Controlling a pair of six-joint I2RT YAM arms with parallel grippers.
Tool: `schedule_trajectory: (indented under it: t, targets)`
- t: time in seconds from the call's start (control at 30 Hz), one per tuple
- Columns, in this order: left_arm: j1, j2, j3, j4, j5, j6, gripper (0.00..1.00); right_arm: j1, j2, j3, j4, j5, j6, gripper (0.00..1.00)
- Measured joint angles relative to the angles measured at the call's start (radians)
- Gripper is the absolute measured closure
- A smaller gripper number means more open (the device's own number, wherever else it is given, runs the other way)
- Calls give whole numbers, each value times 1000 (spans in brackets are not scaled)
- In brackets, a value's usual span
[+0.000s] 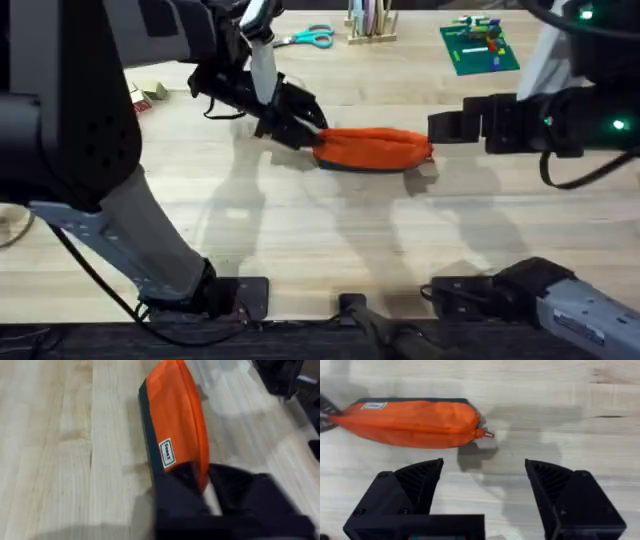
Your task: Unzip the bag, pick up the pens from the table one at a time and place them inside, then zip the bag closed.
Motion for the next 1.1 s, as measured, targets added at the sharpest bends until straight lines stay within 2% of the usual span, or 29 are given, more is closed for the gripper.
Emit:
schedule_trajectory:
  t: [0.13, 0.17, 0.73, 0.87, 1.1]
  targets:
    - [5, 0, 0, -2, 0, -6, 84, 30, -37, 0, 0, 0, -1, 4]
    - [5, 0, 0, -3, 0, -9, 31, 35, -43, 0, 0, 0, -1, 4]
    - [5, 0, 1, -3, -22, -9, 6, 42, -49, 0, -1, 0, 0, 4]
    - [5, -58, 2, -29, -94, -9, 4, 42, -49, 0, -1, 0, -1, 4]
    - [5, -265, 11, -29, -236, -48, 4, 42, -49, 0, -1, 0, -1, 4]
